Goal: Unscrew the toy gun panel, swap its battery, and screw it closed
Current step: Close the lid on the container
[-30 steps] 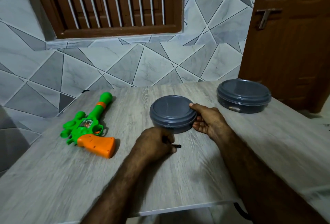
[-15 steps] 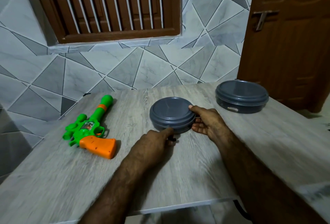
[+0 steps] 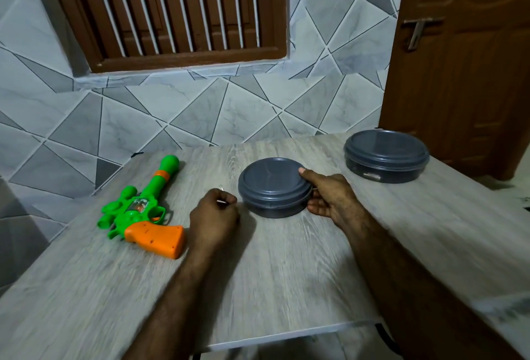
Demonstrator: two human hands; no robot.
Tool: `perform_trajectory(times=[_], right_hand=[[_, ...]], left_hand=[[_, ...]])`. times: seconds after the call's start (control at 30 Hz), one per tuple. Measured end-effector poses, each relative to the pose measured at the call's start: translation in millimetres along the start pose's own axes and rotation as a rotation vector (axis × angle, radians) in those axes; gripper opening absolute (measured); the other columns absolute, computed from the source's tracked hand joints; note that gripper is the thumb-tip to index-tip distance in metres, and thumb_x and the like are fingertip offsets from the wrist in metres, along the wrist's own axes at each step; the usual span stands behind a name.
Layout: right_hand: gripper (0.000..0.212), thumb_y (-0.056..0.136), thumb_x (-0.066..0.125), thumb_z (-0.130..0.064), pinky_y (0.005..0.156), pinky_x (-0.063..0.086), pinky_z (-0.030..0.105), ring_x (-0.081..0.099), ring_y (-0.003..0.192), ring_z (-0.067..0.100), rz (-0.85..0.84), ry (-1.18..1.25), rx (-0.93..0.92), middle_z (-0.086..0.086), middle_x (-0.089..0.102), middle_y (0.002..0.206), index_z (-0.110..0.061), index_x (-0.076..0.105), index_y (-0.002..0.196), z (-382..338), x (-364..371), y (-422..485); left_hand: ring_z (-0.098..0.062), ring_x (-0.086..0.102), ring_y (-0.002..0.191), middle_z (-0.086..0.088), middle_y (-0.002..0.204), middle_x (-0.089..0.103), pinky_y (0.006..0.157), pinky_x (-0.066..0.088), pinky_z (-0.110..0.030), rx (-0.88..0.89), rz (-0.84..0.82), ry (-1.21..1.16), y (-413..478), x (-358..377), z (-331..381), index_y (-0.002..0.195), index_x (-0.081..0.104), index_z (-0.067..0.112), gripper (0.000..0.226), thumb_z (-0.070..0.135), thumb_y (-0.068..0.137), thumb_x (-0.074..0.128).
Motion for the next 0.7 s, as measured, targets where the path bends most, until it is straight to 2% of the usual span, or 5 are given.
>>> perform_trajectory(times=[0.13, 0.3, 0.43, 0.6, 0.7], right_hand=[[0.046, 0.083, 0.068, -0.051, 0.054, 0.054, 0.028, 0.060, 0.064, 0.019, 0.063, -0.065, -0.016, 0.007, 0.066, 0.080, -0.007, 0.066, 0.098, -7, 2, 9], [0.031, 0.086, 0.070, -0.040, 0.050, 0.045, 0.026, 0.047, 0.047, 0.014, 0.051, -0.038, 0.011, 0.003, 0.054, 0.058, -0.010, 0.065, 0.079, -11, 4, 17], [0.030, 0.084, 0.073, -0.035, 0.047, 0.049, 0.023, 0.054, 0.052, 0.015, 0.076, -0.027, -0.002, 0.006, 0.061, 0.066, -0.006, 0.068, 0.089, -11, 4, 25], [0.038, 0.079, 0.076, -0.034, 0.055, 0.055, 0.028, 0.058, 0.058, 0.020, 0.125, -0.027, -0.033, 0.011, 0.066, 0.075, -0.001, 0.068, 0.097, -8, 8, 37], [0.040, 0.078, 0.077, -0.033, 0.058, 0.058, 0.033, 0.060, 0.060, 0.021, 0.130, -0.027, -0.031, 0.012, 0.067, 0.078, -0.001, 0.067, 0.100, -8, 9, 39]], left_hand=[[-0.027, 0.068, 0.076, -0.015, 0.082, 0.068, 0.083, 0.058, -0.049, -0.260, -0.019, -0.196, 43, 9, 6, 0.087, 0.068, 0.008, 0.016, 0.012, 0.095, 0.055], [-0.028, 0.069, 0.081, -0.017, 0.093, 0.069, 0.055, 0.058, -0.032, -0.352, -0.139, -0.368, 59, 18, 21, 0.101, 0.064, -0.001, 0.035, 0.031, 0.088, 0.072], [-0.026, 0.070, 0.077, -0.017, 0.093, 0.071, 0.049, 0.055, -0.030, -0.389, -0.142, -0.409, 64, 23, 21, 0.101, 0.067, 0.000, 0.029, 0.019, 0.081, 0.078], [-0.027, 0.072, 0.080, -0.014, 0.090, 0.074, 0.065, 0.059, -0.034, -0.388, -0.094, -0.385, 69, 27, 17, 0.101, 0.070, 0.002, 0.030, 0.021, 0.080, 0.079], [-0.026, 0.072, 0.080, -0.013, 0.091, 0.074, 0.060, 0.056, -0.032, -0.392, -0.112, -0.401, 67, 27, 16, 0.101, 0.070, 0.003, 0.029, 0.022, 0.080, 0.079]])
Point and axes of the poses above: each hand's wrist, its own y-axis towards the middle knuckle, its own x-axis out of the palm, z = x × y, the point moved 2 cm from there along y, towards the middle knuckle
